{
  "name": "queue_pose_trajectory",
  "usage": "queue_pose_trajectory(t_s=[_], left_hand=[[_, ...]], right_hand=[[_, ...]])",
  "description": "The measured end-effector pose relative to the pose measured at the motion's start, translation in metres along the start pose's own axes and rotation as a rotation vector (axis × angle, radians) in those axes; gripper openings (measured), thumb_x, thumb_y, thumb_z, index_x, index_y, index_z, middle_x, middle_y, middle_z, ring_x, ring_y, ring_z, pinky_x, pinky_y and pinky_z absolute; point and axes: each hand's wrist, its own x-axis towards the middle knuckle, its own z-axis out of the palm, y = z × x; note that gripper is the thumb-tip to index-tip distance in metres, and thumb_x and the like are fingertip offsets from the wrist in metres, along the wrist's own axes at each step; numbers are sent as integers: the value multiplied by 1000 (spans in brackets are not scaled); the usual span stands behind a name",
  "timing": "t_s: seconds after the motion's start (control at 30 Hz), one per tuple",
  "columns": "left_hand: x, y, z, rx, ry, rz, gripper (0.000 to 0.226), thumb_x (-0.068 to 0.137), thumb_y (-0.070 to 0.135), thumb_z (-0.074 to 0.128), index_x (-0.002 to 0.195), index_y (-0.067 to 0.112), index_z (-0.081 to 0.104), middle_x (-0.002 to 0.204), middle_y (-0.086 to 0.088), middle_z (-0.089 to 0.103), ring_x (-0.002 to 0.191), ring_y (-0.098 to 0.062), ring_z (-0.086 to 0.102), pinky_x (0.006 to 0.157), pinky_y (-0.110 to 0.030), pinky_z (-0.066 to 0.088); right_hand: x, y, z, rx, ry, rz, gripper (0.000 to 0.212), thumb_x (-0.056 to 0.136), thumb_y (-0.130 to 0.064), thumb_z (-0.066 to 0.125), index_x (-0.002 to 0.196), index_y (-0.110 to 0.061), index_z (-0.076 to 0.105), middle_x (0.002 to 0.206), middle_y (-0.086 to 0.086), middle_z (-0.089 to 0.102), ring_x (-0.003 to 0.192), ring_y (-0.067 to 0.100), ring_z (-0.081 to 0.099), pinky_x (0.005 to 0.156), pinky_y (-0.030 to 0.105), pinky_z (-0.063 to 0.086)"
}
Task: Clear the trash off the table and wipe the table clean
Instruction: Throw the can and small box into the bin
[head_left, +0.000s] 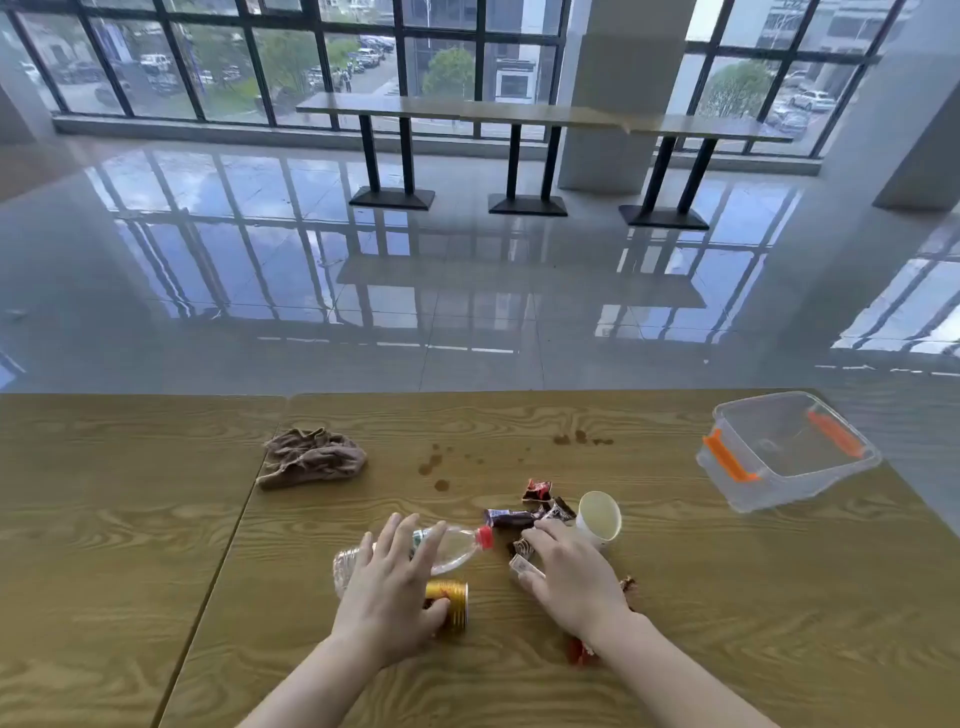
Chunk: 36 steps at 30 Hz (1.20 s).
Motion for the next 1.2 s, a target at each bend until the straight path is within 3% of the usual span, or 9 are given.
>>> queue_pose_trajectory(t_s=[0.17,0.37,0.57,0.8,0.9,1.03,1.2], left_hand=[[-5,-5,28,79,-48,56,88,68,58,64,146,28,36,144,-9,44,138,-31,37,115,-44,31],[-2,3,41,95,-103,87,82,74,37,70,146,23,34,143,-8,44,133,-29,40,114,-41,31],[-2,1,62,114,-121,65,87,42,28,85,126,21,61,110,-7,66,97,-27,63,83,-39,56],[-8,-1,63,118,-131,60,87,39,33,85,122,21,63,105,-4,67,92,-23,65,76,-35,57],[-11,1,59,71,-114,55,84,45,36,82,125,22,58,105,-2,65,92,-22,64,77,-33,56],[-9,9,47,-1,-78,39,78,49,36,78,122,24,55,95,4,59,83,-20,61,70,-30,53],[-1,22,36,-40,-23,85,69,60,38,71,125,22,55,99,3,59,85,-21,60,70,-30,51]], right_hand=[[-1,5,20,-21,-73,70,53,91,-32,64,140,-23,46,134,-2,49,116,21,49,102,28,40],[-1,4,37,-36,-147,131,43,91,-27,65,131,-22,50,123,1,53,110,22,50,93,33,47],[3,2,45,-52,-106,153,42,87,3,54,122,-20,52,108,1,60,96,22,56,77,32,51],[2,5,37,52,-27,176,39,85,2,53,114,-23,59,96,-2,64,84,18,59,65,24,42],[0,5,30,100,3,198,35,84,-2,58,110,-25,59,92,-4,63,80,16,60,64,27,48],[-5,3,21,162,53,209,33,85,-7,63,112,-25,59,98,-4,66,85,17,62,66,29,51],[-19,4,9,191,108,239,35,85,-7,64,114,-24,60,100,-4,67,88,16,62,61,21,40]])
